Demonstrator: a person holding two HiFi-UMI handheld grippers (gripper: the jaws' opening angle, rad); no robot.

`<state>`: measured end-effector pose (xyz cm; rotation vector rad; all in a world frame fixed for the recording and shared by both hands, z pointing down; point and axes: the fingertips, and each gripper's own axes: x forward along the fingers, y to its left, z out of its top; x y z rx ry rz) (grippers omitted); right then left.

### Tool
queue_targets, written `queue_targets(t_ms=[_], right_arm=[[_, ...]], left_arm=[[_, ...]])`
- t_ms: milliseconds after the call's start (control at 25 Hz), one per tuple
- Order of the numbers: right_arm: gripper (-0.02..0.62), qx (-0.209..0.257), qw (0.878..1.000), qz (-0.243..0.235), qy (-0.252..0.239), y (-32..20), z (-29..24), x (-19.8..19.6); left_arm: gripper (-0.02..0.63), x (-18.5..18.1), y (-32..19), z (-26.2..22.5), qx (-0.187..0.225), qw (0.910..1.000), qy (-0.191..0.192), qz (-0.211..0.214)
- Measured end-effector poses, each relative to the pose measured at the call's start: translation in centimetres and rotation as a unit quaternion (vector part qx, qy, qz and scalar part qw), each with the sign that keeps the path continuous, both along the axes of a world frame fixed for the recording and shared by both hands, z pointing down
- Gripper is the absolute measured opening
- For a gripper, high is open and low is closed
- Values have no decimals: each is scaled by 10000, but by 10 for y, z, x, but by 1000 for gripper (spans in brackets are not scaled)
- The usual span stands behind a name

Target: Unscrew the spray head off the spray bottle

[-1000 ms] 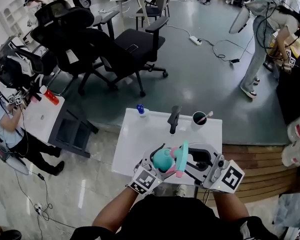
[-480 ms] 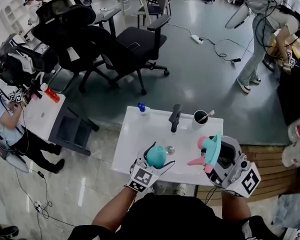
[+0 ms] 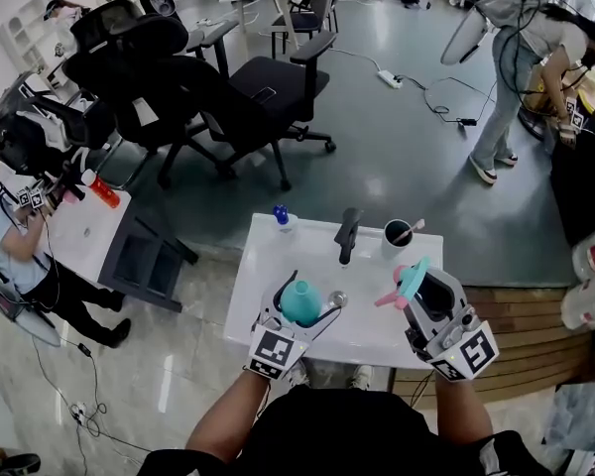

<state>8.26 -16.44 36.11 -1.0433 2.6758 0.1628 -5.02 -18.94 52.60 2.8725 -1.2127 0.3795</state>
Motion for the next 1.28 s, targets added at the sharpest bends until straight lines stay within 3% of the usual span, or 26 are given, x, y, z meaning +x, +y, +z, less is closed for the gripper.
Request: queue_targets(t_ms=[600,1280], right_arm=[[132,-844,9941,652,184,-14,72,26],[130,-904,9838,1412,627,-15,82,55]], left_arm=[[473,-9,-11,-32,336,9993,45,-142],[474,-2,-15,-30,328,9994,-22,-98]])
